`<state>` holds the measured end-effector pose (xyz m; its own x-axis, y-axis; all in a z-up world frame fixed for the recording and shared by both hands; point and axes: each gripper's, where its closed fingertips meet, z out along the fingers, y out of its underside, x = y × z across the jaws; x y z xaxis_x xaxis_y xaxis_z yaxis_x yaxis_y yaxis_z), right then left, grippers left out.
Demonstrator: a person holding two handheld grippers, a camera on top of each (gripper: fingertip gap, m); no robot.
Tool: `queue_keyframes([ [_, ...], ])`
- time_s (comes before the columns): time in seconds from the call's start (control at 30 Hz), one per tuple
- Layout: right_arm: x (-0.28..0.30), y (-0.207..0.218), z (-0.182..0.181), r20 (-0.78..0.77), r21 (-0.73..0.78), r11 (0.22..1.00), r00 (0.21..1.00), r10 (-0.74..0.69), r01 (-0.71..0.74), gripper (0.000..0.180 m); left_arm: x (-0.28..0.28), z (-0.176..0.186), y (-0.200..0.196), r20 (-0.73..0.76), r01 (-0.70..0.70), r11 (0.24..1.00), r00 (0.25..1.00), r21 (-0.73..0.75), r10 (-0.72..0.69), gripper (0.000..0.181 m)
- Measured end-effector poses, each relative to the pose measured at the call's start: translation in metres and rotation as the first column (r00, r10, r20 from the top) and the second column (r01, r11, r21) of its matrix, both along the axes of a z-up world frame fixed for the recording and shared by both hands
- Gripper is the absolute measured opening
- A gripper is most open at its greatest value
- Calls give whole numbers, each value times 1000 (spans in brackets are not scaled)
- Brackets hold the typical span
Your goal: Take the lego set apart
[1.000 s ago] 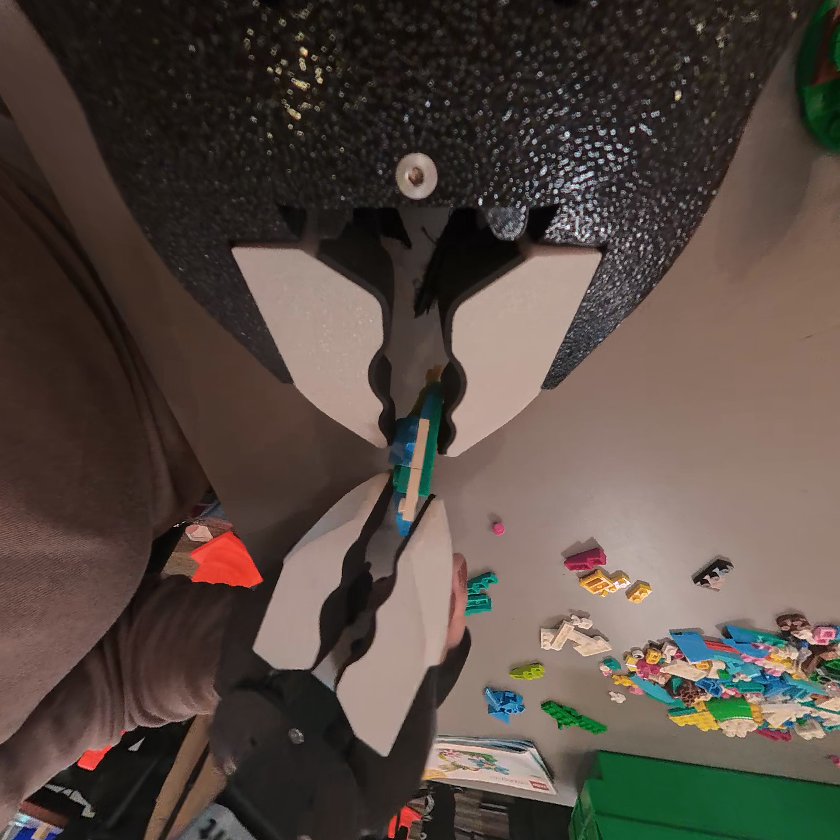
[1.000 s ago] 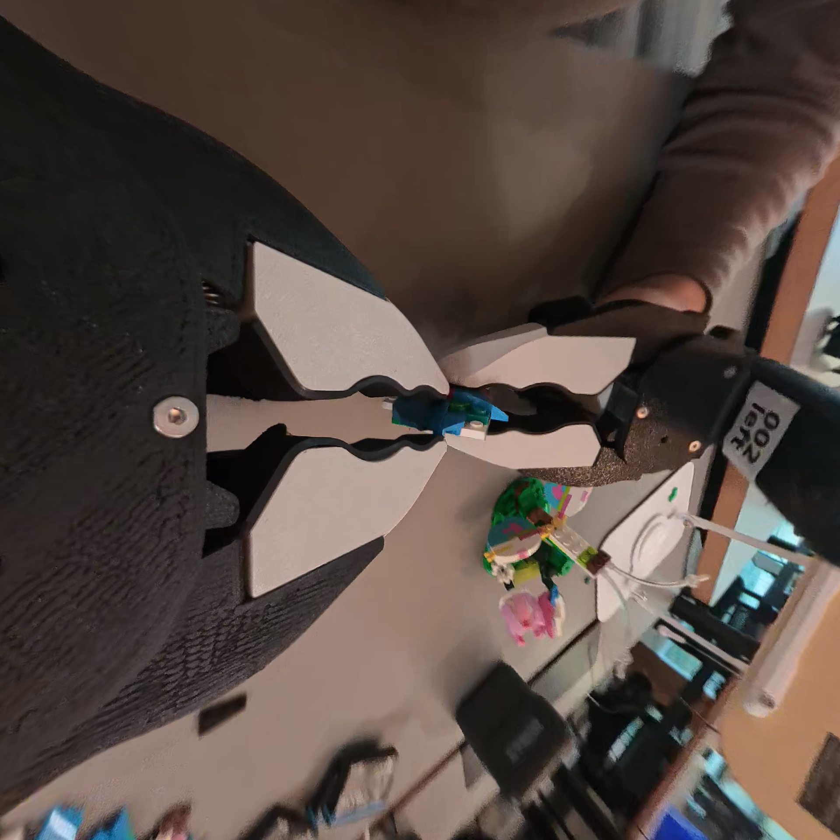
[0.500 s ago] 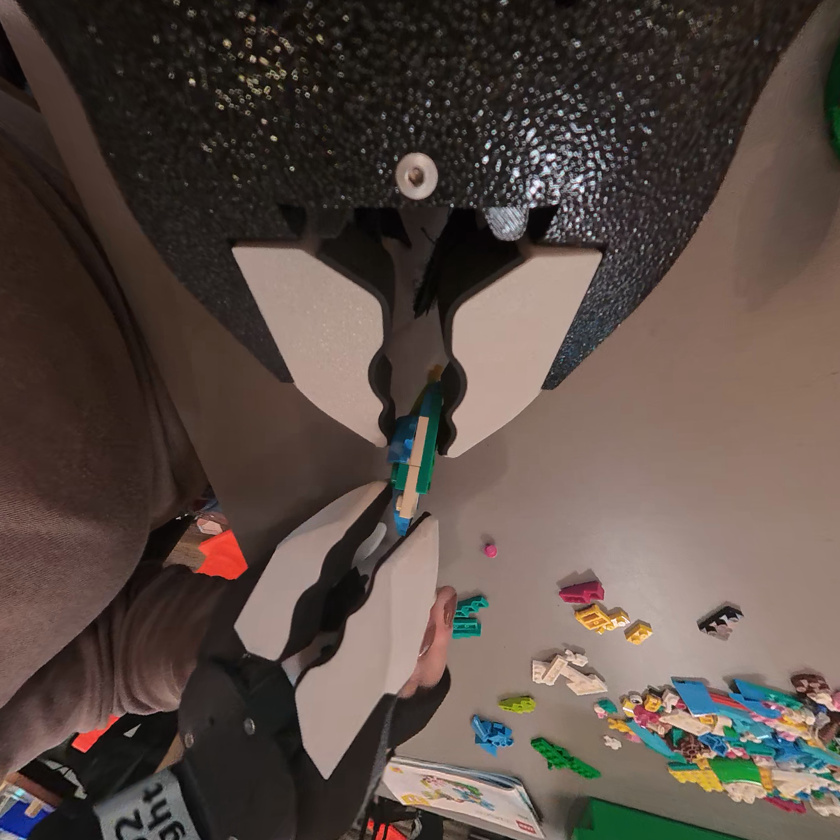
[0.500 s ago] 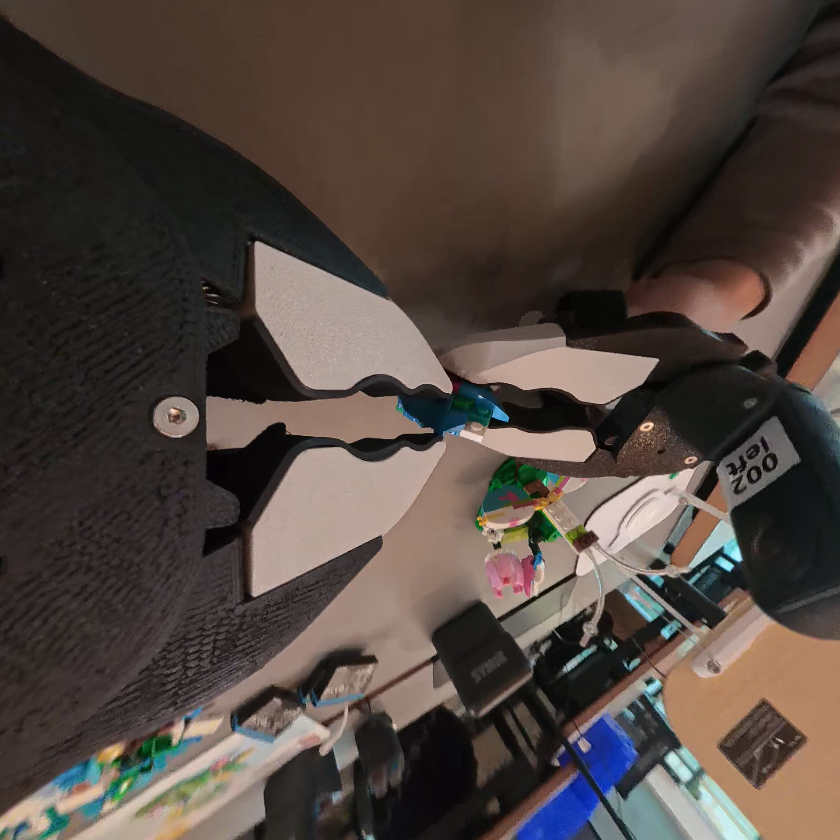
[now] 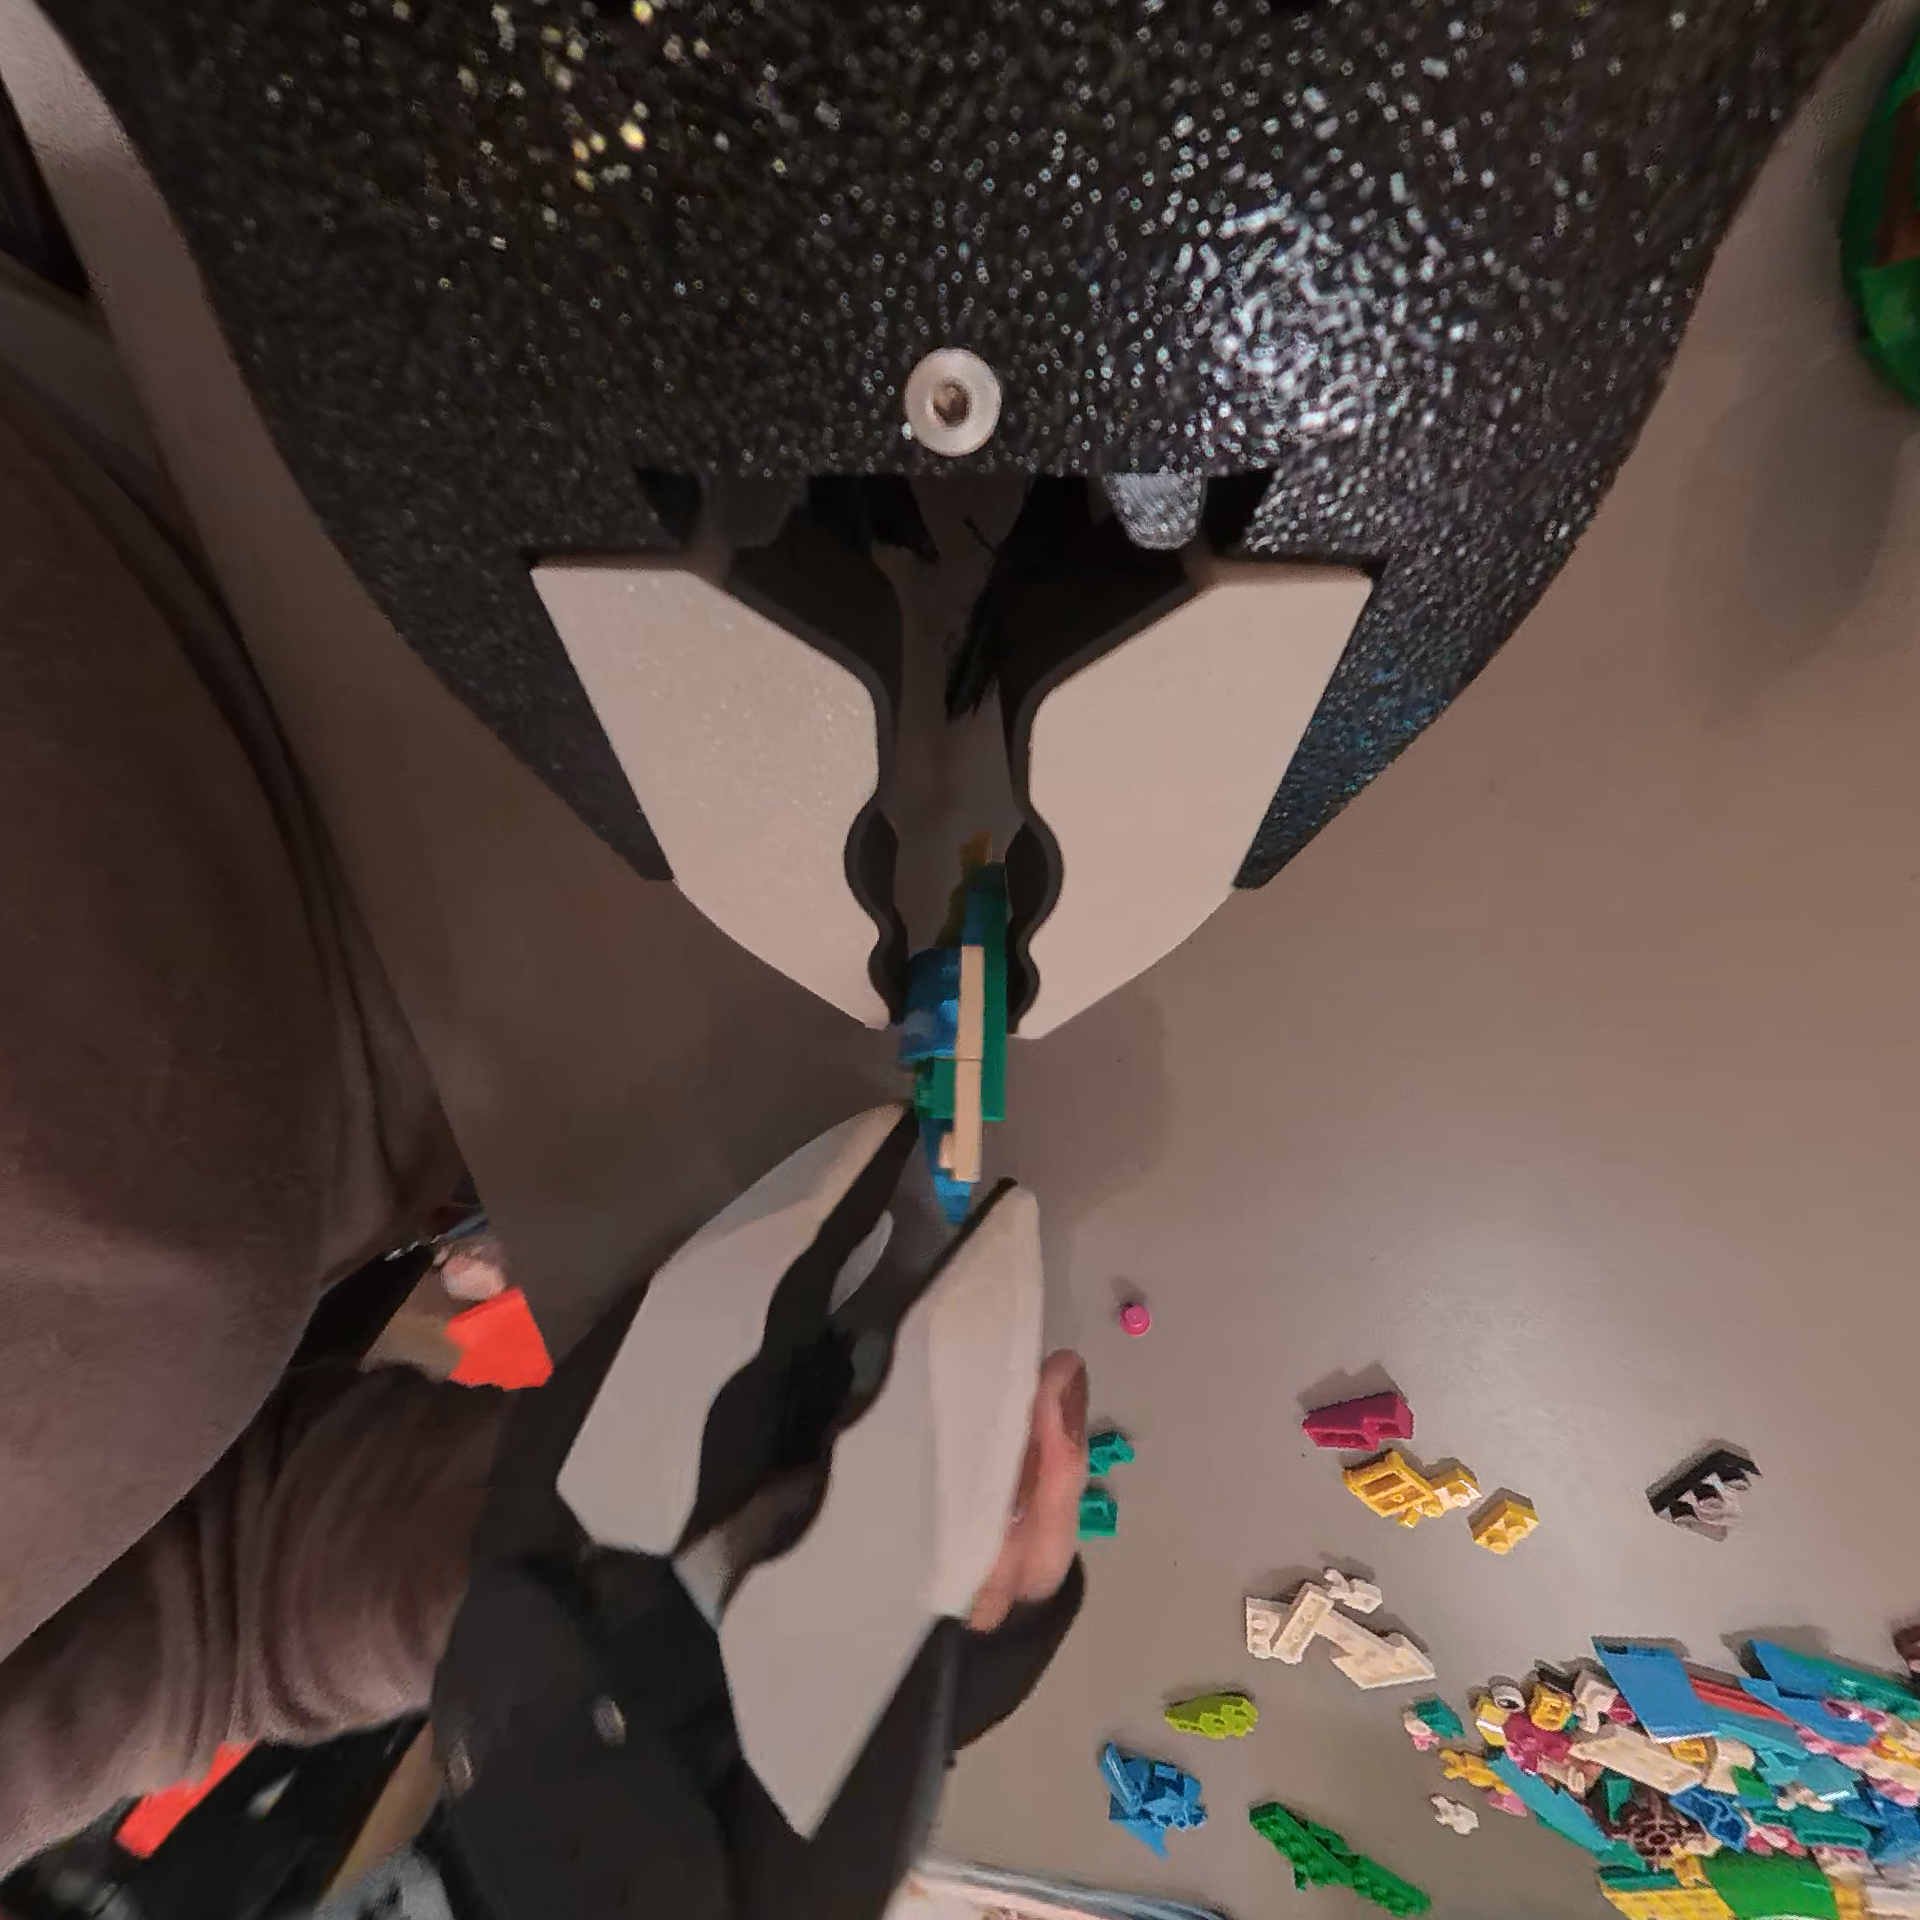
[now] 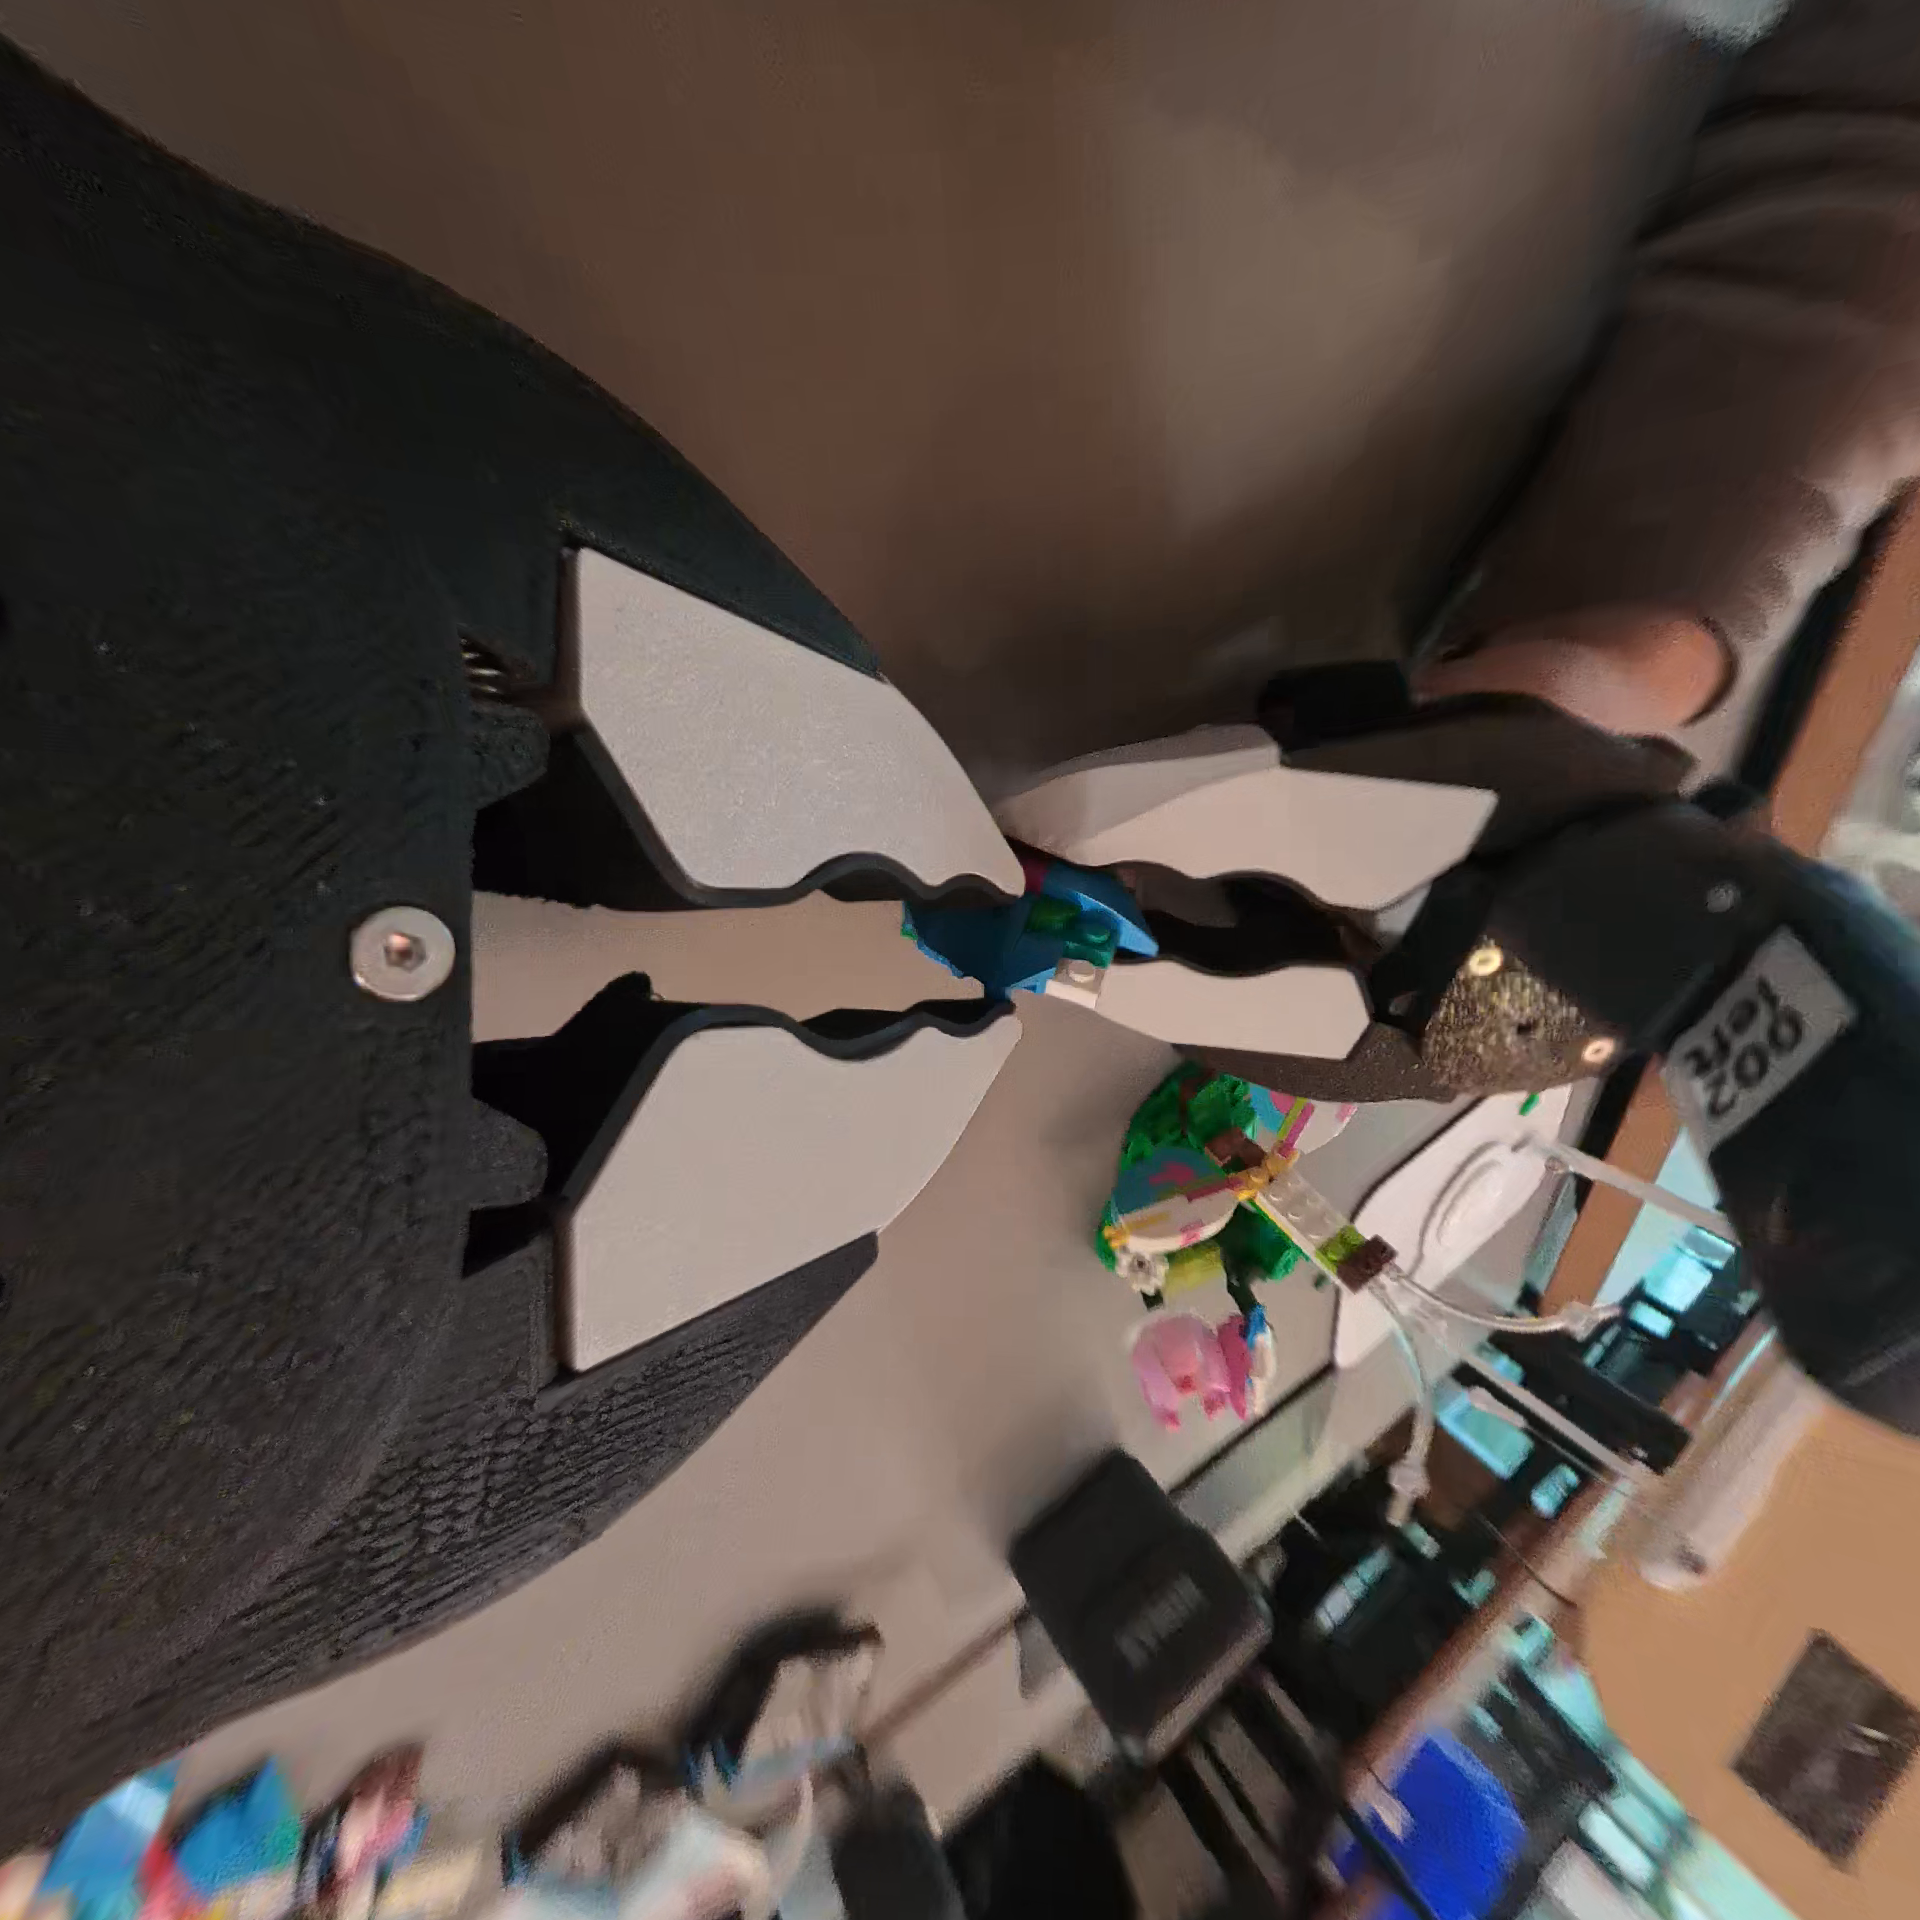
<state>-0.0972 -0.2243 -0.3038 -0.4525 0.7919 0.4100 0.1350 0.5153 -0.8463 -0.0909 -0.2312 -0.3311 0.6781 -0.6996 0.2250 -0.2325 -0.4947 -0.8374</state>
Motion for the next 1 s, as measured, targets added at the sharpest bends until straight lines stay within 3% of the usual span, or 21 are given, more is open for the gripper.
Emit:
queue_keyframes([
  [0.07,-2,-2,3,46,-146,989,999,20,-13,19,-1,-1,0,-69,5,1000,998,8,-5,16],
  [0.1,-3,-6,5,71,-201,979,996,46,-31,30,-1,-4,0,-109,12,1000,994,14,-10,16],
  [0.17,-4,-13,2,150,-252,966,984,93,-53,36,0,-10,-2,-181,33,999,983,24,-28,17],
  [0.2,-5,-14,-2,187,-246,968,977,104,-56,33,1,-11,-3,-202,45,999,979,30,-38,17],
  [0.23,-5,-15,-6,215,-238,969,970,115,-62,18,3,-11,-3,-209,49,998,977,40,-40,17],
  [0.3,-6,-16,-6,209,-281,957,969,131,-69,15,1,-8,-1,-217,35,997,976,65,-20,17],
  [0.4,-9,-6,11,129,-465,884,983,127,-53,14,-1,10,10,-62,-52,990,996,135,60,19],
  [0.47,-8,-1,28,51,-590,803,990,134,-78,14,0,18,13,38,-76,989,997,127,72,38],
  [0.5,-7,0,33,24,-624,776,990,136,-91,13,2,20,12,73,-68,990,996,123,59,36],
  [0.57,-6,1,40,-11,-668,736,990,143,-114,14,6,30,11,152,-58,984,988,166,33,14],
  [0.67,-5,1,48,-42,-731,667,985,170,-146,14,7,40,10,220,-58,977,975,203,12,13],
  [0.8,-10,9,47,-81,-562,822,995,55,-91,22,-2,31,12,162,-72,991,985,117,52,12],
  [0.9,-7,0,40,-26,-396,914,996,89,-92,29,-3,19,10,46,-57,993,998,102,53,12],
  [1.0,-8,-7,31,34,-308,946,993,115,-99,17,-1,11,8,-30,-37,995,999,98,40,13],
])
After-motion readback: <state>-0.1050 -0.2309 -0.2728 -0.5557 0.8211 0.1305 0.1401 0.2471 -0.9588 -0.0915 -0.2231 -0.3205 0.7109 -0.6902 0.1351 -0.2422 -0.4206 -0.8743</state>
